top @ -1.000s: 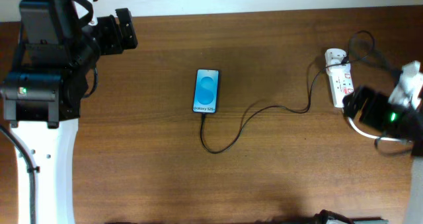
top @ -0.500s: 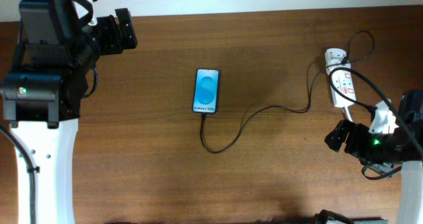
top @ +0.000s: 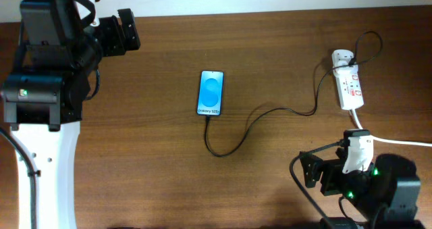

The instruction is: Plug charger to phone and switch on socket

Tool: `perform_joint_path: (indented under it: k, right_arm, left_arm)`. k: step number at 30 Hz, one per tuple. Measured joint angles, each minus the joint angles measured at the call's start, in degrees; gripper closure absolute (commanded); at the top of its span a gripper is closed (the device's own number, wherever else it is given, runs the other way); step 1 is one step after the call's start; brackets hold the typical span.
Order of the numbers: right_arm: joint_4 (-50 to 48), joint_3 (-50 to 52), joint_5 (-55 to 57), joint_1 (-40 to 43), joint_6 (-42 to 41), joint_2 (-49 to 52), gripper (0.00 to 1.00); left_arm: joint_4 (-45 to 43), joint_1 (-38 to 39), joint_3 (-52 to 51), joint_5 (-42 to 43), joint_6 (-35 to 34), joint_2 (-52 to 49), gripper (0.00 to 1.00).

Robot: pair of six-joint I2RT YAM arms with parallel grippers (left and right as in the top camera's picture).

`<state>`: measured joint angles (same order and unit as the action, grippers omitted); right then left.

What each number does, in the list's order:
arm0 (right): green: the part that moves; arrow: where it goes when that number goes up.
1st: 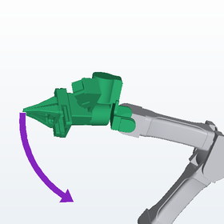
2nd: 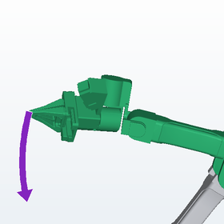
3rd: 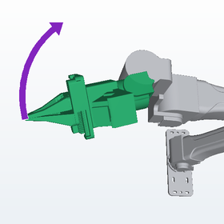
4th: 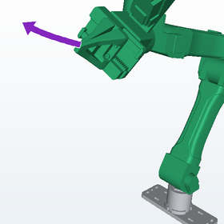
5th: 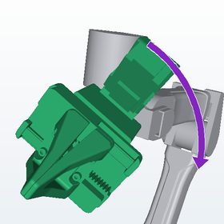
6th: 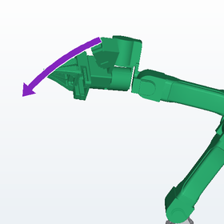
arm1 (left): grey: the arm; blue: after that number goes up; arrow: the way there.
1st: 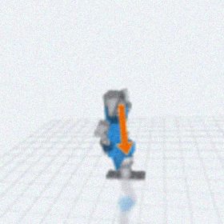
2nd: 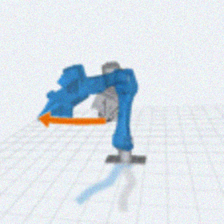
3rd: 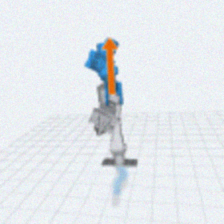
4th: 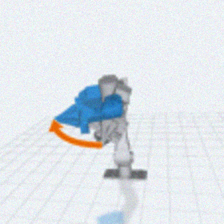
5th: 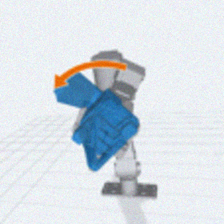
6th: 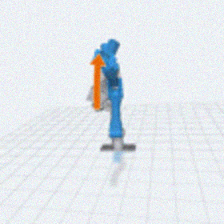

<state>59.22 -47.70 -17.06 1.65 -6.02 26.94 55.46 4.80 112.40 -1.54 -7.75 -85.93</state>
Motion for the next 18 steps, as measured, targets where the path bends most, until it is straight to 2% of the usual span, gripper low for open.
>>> perform_joint_path:
  k: [3,5,9,15,18]
  right_arm:
    - [-5.79,7.26,-0.02,-1.57,0.24,-7.63,0.02]
    - [-15.56,14.73,0.26,-5.29,1.38,-13.51,0.02]
    - [-29.18,28.44,1.90,-6.16,2.21,-23.80,0.02]
    - [-36.22,36.24,7.19,-6.14,2.54,-26.03,0.02]
    - [-43.71,38.99,9.33,-6.16,6.60,-26.05,0.02]
  left_arm:
    - [0.02,0.00,-0.02,0.00,0.00,0.00,0.01]
    - [0.00,-0.02,-0.02,-0.02,0.00,0.00,0.01]
    - [0.00,-0.02,-0.07,-0.02,0.00,0.00,0.01]
    - [0.02,0.00,-0.07,-0.02,0.00,0.00,0.01]
    - [0.00,0.00,-0.07,-0.02,0.00,0.00,0.01]
